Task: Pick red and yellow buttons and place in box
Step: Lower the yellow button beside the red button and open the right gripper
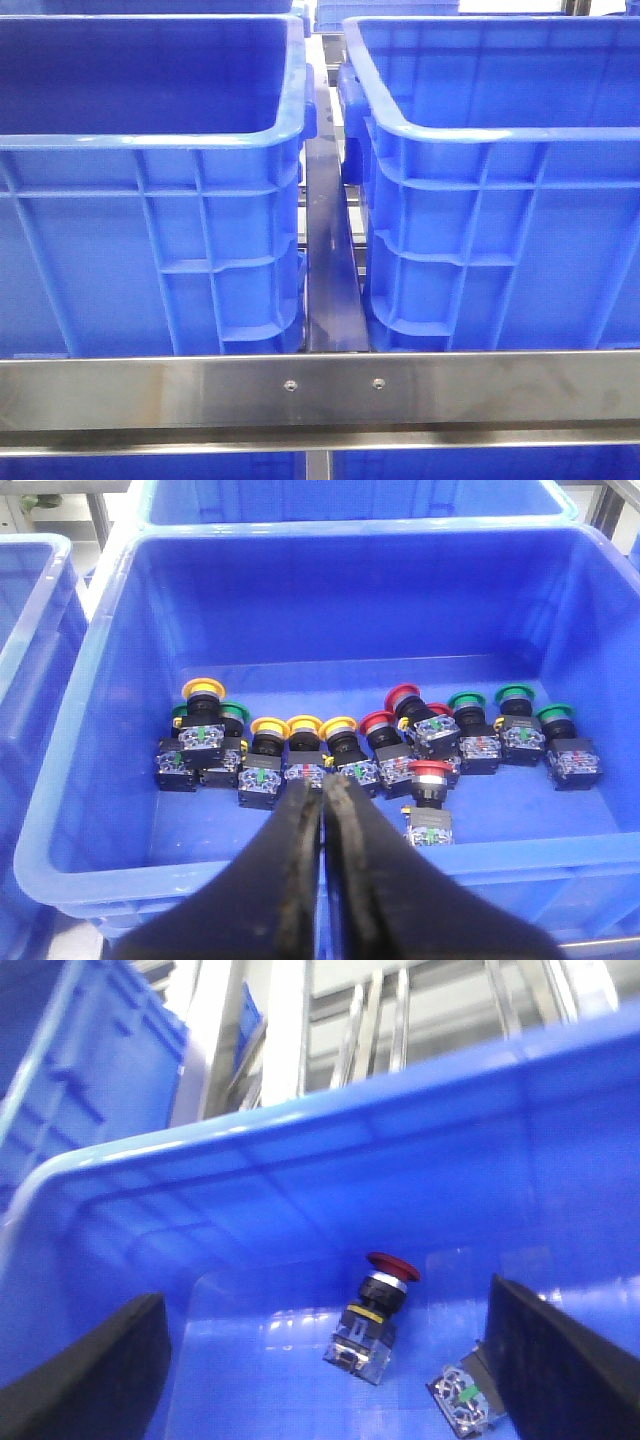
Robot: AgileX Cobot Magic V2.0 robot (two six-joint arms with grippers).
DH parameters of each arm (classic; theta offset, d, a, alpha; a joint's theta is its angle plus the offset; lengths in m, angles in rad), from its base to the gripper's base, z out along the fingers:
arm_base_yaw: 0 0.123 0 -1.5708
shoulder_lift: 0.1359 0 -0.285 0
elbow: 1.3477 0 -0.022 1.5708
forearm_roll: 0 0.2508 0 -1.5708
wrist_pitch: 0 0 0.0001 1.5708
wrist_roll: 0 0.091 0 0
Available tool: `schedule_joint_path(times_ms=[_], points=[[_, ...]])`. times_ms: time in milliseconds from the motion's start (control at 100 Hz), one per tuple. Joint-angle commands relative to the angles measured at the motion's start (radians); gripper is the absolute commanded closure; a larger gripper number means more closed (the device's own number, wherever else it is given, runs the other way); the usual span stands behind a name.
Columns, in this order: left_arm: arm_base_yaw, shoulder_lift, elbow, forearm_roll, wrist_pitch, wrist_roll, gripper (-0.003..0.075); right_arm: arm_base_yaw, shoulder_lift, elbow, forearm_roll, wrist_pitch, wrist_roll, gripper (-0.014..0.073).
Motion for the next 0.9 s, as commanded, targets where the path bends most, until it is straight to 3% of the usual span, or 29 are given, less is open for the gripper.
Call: schedule_joint_path(times_ms=[0, 330, 670, 890], points=[[0.003, 0.011, -0.023, 0.004, -0.078, -0.009, 0.0739, 0.021, -0.108, 0.020, 0.027, -0.052, -0.075, -0.0060], [0.003, 0.011, -0.023, 0.004, -0.078, -0.009, 0.0739, 0.065, -0.431, 0.256, 0.026, -0.110, -0.173, -0.0060], [0.003, 0.011, -0.023, 0.004, -0.078, -0.009, 0.0739, 0.065, -0.819, 0.496, 0.026, -0.098, -0.176, -0.0060], [0.003, 0.011, -0.023, 0.004, -0.078, -0.009, 0.0739, 0.065, -0.968, 0.571, 0.026, -0.089, -0.176, -0.0060]])
